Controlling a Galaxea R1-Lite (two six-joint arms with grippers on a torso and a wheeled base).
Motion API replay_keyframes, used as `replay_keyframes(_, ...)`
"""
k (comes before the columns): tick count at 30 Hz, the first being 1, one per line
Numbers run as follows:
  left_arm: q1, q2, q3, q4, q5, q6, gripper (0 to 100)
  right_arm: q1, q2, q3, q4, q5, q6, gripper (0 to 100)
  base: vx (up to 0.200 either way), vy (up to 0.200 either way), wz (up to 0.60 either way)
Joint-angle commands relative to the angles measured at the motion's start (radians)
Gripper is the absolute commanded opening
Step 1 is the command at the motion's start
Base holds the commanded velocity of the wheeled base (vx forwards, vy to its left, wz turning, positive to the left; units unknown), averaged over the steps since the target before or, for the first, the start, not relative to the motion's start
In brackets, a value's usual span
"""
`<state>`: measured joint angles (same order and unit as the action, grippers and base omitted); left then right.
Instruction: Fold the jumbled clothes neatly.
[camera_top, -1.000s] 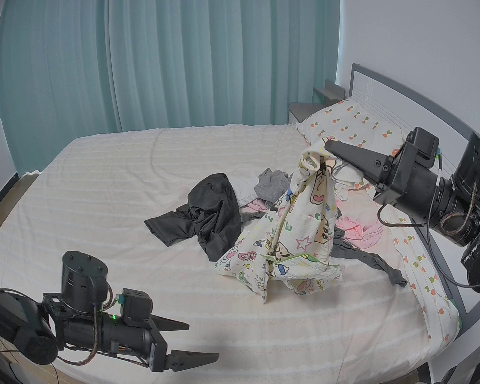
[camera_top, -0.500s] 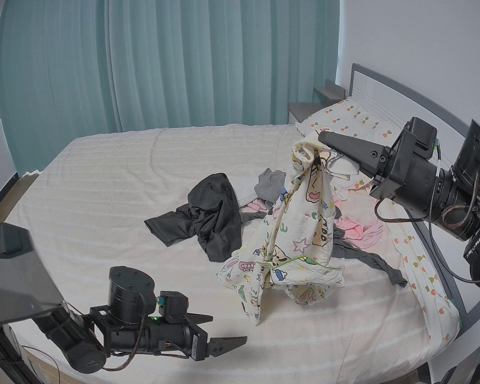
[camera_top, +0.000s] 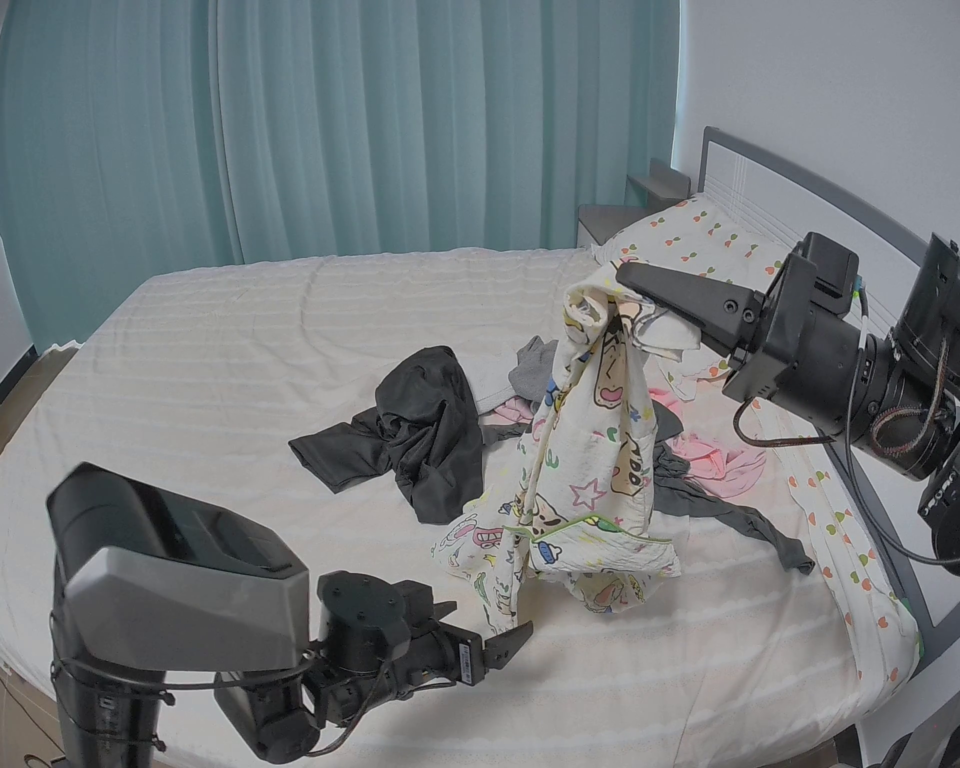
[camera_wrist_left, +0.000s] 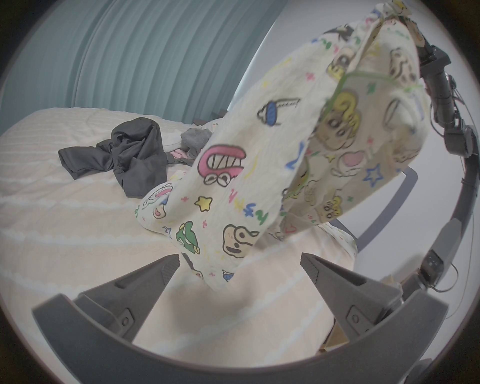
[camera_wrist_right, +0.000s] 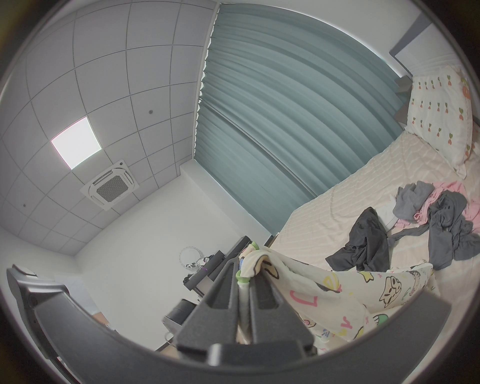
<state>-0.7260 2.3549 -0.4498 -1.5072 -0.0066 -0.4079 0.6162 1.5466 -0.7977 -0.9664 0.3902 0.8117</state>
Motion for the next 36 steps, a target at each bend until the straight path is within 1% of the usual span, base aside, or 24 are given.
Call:
replay_keyframes(1,-0.009,0.099,-0.073,-0.01,0.036,-0.008,100,0.005,0.006,-0.009,-0.002,-0.001,0.012,0,0.0,0.0,0.0)
replay_keyframes(3,-0.009,0.124,-0.136,-0.013,0.073,-0.014,100,0.016,0.004,-0.008,-0.002,-0.001,0.012,0,0.0,0.0,0.0)
replay_keyframes(5,-0.009,0.135,-0.162,-0.014,0.088,-0.043,100,0.022,0.001,-0.008,0.0,-0.001,0.012,0,0.0,0.0,0.0)
replay_keyframes(10,-0.006,0.184,-0.204,-0.014,0.091,-0.055,100,0.039,0.0,-0.009,-0.002,-0.024,0.012,0,0.0,0.0,0.0)
replay_keyframes(19,0.01,0.208,-0.208,-0.018,0.088,-0.06,100,0.037,-0.006,-0.008,-0.002,-0.025,0.014,0,0.0,0.0,0.0)
replay_keyframes(20,0.01,0.208,-0.208,-0.018,0.088,-0.06,0,0.037,-0.006,-0.009,-0.002,-0.025,0.014,0,0.0,0.0,0.0)
replay_keyframes(29,0.008,0.207,-0.181,-0.018,0.096,-0.055,0,0.011,-0.008,-0.008,-0.003,-0.027,0.014,0,0.0,0.0,0.0)
replay_keyframes(32,0.013,0.195,-0.144,-0.025,0.105,-0.058,0,-0.009,-0.017,0.003,-0.003,-0.027,0.014,0,0.0,0.0,0.0)
replay_keyframes(34,0.028,0.172,-0.116,-0.064,0.109,-0.058,0,-0.038,-0.028,0.015,-0.002,-0.027,0.014,0,0.0,0.0,0.0)
replay_keyframes(36,0.045,0.145,-0.093,-0.064,0.117,-0.058,0,-0.061,-0.034,0.032,-0.002,-0.027,0.012,0,0.0,0.0,0.0)
